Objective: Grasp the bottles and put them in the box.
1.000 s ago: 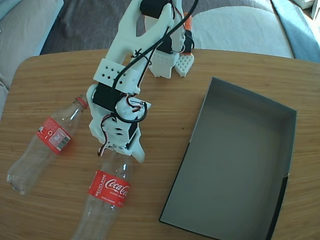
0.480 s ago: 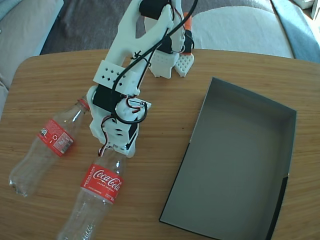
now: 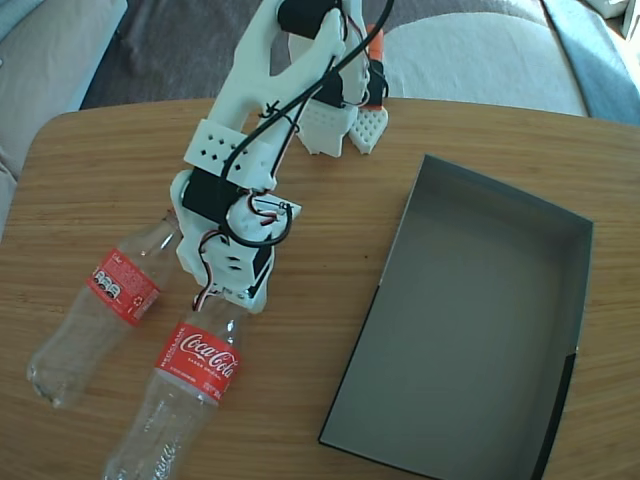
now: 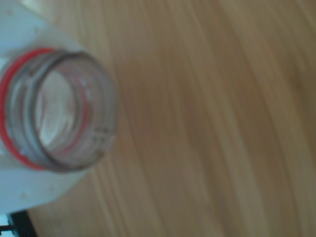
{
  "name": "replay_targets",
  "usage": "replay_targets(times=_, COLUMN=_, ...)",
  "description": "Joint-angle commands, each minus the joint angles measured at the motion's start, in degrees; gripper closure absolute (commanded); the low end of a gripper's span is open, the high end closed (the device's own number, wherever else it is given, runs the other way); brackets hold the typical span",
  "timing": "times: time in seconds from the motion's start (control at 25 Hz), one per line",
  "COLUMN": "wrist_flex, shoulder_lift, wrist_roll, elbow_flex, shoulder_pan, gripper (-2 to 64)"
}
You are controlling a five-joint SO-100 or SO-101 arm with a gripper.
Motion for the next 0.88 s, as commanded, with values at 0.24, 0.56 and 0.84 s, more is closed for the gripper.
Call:
replay_targets(times=0.24, wrist_flex=1.4, shoulder_lift=10.6, wrist_roll=7.0, elbow_flex=-3.8, shoulder_pan=-0.4, gripper=61.3)
replay_targets(times=0.56, wrist_flex=15.8, shoulder_lift=22.9, wrist_roll=13.6, elbow_flex=-4.0, shoulder_pan=-2.4, gripper=61.3)
replay_targets(times=0.84, wrist_flex=24.6, shoulder_lift=35.1, wrist_roll=21.4, elbow_flex=-4.1, shoulder_pan=-11.1, gripper=61.3)
